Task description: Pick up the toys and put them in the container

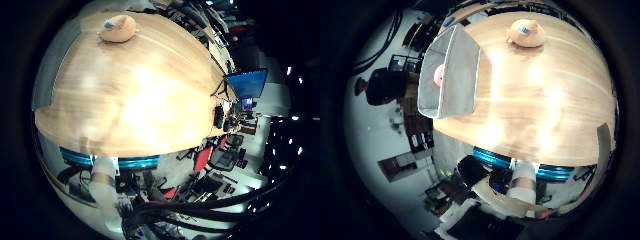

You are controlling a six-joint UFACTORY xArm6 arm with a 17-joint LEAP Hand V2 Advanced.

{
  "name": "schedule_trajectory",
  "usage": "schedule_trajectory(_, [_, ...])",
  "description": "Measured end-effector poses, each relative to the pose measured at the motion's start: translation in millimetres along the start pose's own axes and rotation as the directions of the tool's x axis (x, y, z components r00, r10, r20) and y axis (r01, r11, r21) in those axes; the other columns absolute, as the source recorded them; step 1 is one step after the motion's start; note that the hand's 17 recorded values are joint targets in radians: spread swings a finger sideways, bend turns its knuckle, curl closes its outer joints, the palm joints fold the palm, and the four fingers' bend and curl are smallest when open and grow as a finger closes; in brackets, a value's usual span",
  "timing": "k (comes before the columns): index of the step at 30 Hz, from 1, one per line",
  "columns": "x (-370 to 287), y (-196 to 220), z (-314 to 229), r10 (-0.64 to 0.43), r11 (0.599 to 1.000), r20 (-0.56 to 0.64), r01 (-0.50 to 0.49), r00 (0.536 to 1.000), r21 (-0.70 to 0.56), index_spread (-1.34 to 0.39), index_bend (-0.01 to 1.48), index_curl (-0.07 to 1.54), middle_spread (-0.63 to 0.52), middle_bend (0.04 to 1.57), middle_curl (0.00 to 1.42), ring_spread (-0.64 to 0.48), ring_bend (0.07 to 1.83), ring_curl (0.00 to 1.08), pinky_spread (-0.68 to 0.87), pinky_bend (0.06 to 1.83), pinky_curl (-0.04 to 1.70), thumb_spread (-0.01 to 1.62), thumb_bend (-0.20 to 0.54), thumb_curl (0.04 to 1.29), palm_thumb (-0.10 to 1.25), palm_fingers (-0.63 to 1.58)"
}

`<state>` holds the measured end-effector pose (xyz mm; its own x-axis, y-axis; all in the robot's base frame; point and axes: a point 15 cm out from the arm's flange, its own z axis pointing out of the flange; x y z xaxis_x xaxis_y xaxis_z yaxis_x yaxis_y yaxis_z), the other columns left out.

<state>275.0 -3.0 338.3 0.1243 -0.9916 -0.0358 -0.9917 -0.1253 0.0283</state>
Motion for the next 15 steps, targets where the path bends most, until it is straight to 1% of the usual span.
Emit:
schedule_trajectory(8, [-1,0,-4,-0.002,1.000,-0.001,0.002,1.000,0.017,-0.44,0.13,0.26,-0.07,0.28,0.36,0.07,0.45,0.22,0.50,0.51,0.22,0.92,-0.032,0.30,0.11,0.26])
schedule_trajectory(15, [3,-16,-3,-0.005,0.998,-0.011,0.006,1.000,0.064,-0.43,0.14,0.25,-0.07,0.27,0.35,0.06,0.47,0.23,0.49,0.56,0.23,0.90,-0.033,0.30,0.10,0.23])
